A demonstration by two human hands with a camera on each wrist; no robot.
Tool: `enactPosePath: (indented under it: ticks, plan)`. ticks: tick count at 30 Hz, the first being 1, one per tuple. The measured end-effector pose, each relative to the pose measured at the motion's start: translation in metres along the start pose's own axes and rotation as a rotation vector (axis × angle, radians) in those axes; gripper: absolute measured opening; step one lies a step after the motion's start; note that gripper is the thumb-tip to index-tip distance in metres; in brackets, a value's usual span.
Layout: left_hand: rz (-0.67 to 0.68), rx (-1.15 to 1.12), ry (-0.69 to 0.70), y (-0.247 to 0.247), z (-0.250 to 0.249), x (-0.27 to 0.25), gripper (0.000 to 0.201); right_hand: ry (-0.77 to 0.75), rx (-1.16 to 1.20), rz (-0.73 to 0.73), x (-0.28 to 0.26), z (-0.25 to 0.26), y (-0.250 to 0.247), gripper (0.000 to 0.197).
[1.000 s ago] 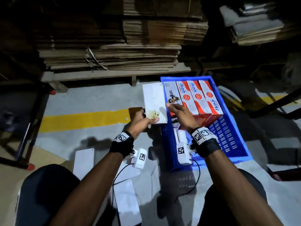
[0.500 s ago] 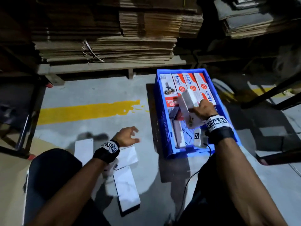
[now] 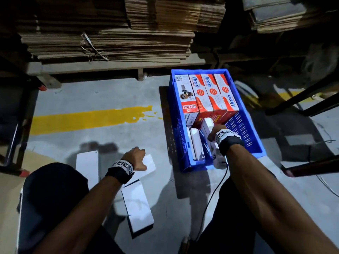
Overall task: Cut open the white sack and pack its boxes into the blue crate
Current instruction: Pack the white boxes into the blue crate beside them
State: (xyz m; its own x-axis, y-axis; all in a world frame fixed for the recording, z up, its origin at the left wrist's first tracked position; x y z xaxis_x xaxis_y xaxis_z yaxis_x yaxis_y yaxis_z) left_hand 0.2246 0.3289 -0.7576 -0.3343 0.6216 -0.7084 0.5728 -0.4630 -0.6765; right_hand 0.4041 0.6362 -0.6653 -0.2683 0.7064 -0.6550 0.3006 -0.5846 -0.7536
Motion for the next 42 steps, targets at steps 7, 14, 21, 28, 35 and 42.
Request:
enactPosePath:
  ticks: [7,14,21,28,35,42]
  plan:
    - [-0.215,-0.354,-0.029,-0.024,0.005,0.016,0.074,-0.109,-0.087,0.218,0.002,0.01,0.008,0.017]
    - [-0.413,-1.033,0.147,-0.058,0.004,0.03,0.05,-0.185,0.121,0.1,-0.025,0.023,-0.017,0.032]
    - [-0.438,-1.536,0.528,-0.123,-0.08,-0.043,0.028,-0.759,0.739,0.187,-0.09,0.067,-0.043,0.059]
    - [-0.445,-1.363,0.562,-0.142,-0.084,-0.038,0.023,-0.75,0.886,-0.031,-0.075,0.038,-0.068,0.045]
    - [0.052,0.001,-0.08,-0.006,0.006,-0.006,0.066,-0.259,0.336,-0.168,-0.026,-0.042,-0.087,0.057]
    - [0.304,-0.143,-0.265,0.022,0.027,-0.018,0.132,-0.172,0.106,0.053,-0.005,-0.047,-0.048,0.037]
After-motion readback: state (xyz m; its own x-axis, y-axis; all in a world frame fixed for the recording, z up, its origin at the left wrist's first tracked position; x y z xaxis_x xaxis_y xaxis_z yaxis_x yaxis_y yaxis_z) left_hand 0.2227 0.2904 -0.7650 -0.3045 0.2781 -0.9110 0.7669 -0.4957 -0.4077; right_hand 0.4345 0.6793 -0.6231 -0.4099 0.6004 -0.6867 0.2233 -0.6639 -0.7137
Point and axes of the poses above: each hand's wrist, its own x-axis towards the middle knuckle, its own y-axis out of the palm, z = x × y, the point moved 1 cm from there along x, towards the middle knuckle, and after that the axes turned 9 degrees about z, right-handed, at the moved point
